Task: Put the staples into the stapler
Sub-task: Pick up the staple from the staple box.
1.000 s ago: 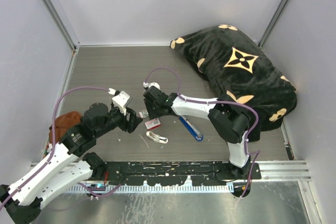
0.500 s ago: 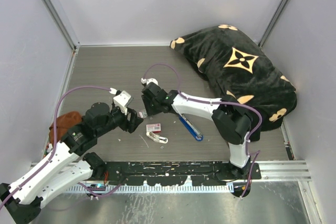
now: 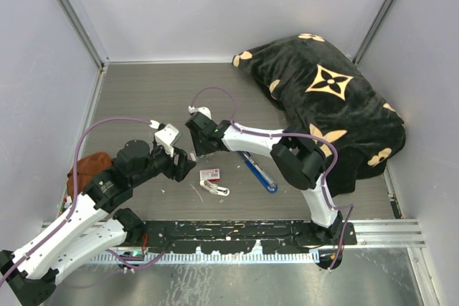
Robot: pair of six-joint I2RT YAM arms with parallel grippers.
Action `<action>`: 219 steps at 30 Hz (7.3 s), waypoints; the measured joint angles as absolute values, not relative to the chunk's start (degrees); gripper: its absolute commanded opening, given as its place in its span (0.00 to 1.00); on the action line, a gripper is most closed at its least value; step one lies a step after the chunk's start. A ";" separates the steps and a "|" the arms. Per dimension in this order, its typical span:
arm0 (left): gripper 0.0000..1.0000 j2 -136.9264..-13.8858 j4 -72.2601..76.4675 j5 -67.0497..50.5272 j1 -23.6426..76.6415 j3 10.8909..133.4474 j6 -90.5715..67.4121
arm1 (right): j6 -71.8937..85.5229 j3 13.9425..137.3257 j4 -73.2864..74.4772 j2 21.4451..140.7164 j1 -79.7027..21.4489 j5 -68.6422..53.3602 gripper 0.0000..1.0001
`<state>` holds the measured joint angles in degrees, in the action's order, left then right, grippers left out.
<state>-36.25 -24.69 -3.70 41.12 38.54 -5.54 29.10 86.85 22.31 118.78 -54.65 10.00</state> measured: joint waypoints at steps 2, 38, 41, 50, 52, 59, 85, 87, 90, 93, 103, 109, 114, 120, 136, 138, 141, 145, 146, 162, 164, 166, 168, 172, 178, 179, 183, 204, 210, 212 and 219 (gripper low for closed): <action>0.67 -36.25 -24.69 -3.70 41.12 38.54 -5.56 | 29.50 87.02 22.87 119.50 -54.65 10.24 0.36; 0.68 -34.06 -24.69 -2.79 41.12 38.54 -6.76 | 32.14 85.38 25.02 112.05 -54.13 9.41 0.01; 0.70 -33.26 -24.69 -2.79 41.12 38.54 -6.87 | 32.60 84.27 24.29 108.77 -53.49 7.46 0.01; 0.66 -25.17 -20.21 -14.39 41.12 36.73 1.72 | 34.96 78.37 27.55 94.21 -49.45 -8.01 0.01; 0.62 -23.53 -18.87 -17.80 41.12 36.58 5.91 | 35.57 77.45 29.98 90.48 -48.42 -11.49 0.01; 0.52 -23.86 -16.84 -25.15 43.22 36.58 19.05 | 38.87 74.81 37.89 80.95 -46.02 -24.05 0.00; 0.32 -38.06 -17.72 -9.50 69.80 37.93 46.09 | 45.19 70.26 42.26 84.16 -46.13 -46.24 0.01; 0.30 -38.22 -17.91 -8.78 70.19 37.93 46.63 | 45.34 70.26 42.26 84.16 -46.13 -46.68 0.01; 0.27 -38.54 -17.98 -7.92 70.74 37.93 47.66 | 45.54 70.26 42.26 84.16 -46.13 -46.96 0.01; 0.24 -38.57 -17.96 -7.22 71.22 37.95 48.38 | 45.87 70.26 42.28 84.16 -46.13 -47.07 0.01; 0.11 -38.68 -18.09 -5.74 72.38 38.00 49.08 | 46.13 70.26 42.54 84.16 -46.11 -47.05 0.01; 0.03 -38.68 -18.33 -5.76 72.58 38.02 49.04 | 46.35 70.26 42.72 84.16 -46.11 -47.03 0.01; 0.00 -39.05 -18.59 -5.82 72.69 38.17 48.14 | 46.52 70.08 42.78 84.14 -46.11 -47.00 0.09; 0.00 -39.75 -19.07 -5.72 72.66 38.79 44.27 | 46.74 68.99 42.61 83.40 -46.06 -45.06 0.39; 0.00 -41.56 -26.57 -9.85 70.13 40.86 17.34 | 37.74 57.49 29.85 61.14 -41.91 -30.28 0.55; 0.00 -41.25 -26.41 -12.19 68.12 40.86 13.08 | 35.88 54.00 27.16 57.89 -42.19 -30.44 0.55; 0.00 -41.39 -25.21 -18.74 62.37 40.32 6.04 | 33.47 48.56 22.04 54.85 -43.59 -31.22 0.55; 0.00 -43.59 -22.44 -28.80 54.33 39.07 -1.26 | 32.51 42.72 15.90 54.43 -47.33 -32.12 0.56; 0.00 -44.42 -21.54 -31.70 52.53 38.72 -3.20 | 32.45 41.85 14.92 54.61 -48.75 -32.05 0.56; 0.00 -47.90 -17.19 -50.48 47.79 38.00 -11.49 | 31.79 41.19 4.14 60.03 -56.93 -35.90 0.40; 0.00 -47.90 -17.32 -51.03 47.55 38.02 -11.49 | 31.83 41.19 3.86 60.03 -56.93 -36.97 0.40; 0.00 -47.90 -17.45 -51.42 47.48 38.02 -11.49 | 31.94 41.17 3.70 60.03 -56.93 -38.17 0.40; 0.00 -47.90 -17.50 -51.70 47.37 38.02 -11.49 | 32.10 41.04 3.42 60.03 -56.93 -39.20 0.40; 0.00 -47.90 -17.72 -51.96 47.18 38.13 -11.44 | 32.47 40.38 3.25 60.03 -56.93 -40.23 0.36; 0.00 -48.34 -17.93 -52.51 47.13 38.37 -11.40 | 33.34 39.48 2.81 60.01 -56.93 -40.69 0.30; 0.00 -48.42 -17.98 -52.56 47.13 38.41 -11.40 | 33.52 39.48 2.55 60.01 -56.93 -40.80 0.30; 0.00 -48.51 -18.09 -52.80 47.13 38.46 -11.35 | 34.22 39.42 0.91 60.03 -56.93 -41.56 0.29; 0.00 -48.51 -19.62 -53.36 47.13 39.20 -11.09 | 34.92 39.38 -0.93 61.28 -57.28 -43.00 0.16; 0.06 -48.51 -19.99 -53.43 47.13 39.20 -11.09 | 35.11 39.29 -1.19 61.28 -57.28 -43.16 0.06; 0.26 -48.51 -19.99 -53.41 47.13 39.20 -11.11 | 35.14 39.24 -1.26 61.25 -57.28 -43.13 0.05; 0.66 -46.89 -19.97 -50.68 47.09 39.20 -10.92 | 35.92 38.26 -1.43 60.34 -57.28 -42.13 0.04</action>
<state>-46.89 -19.97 -50.68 47.09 39.20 -10.92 35.92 38.26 -1.43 60.34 -57.28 -42.13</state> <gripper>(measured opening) 0.500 0.129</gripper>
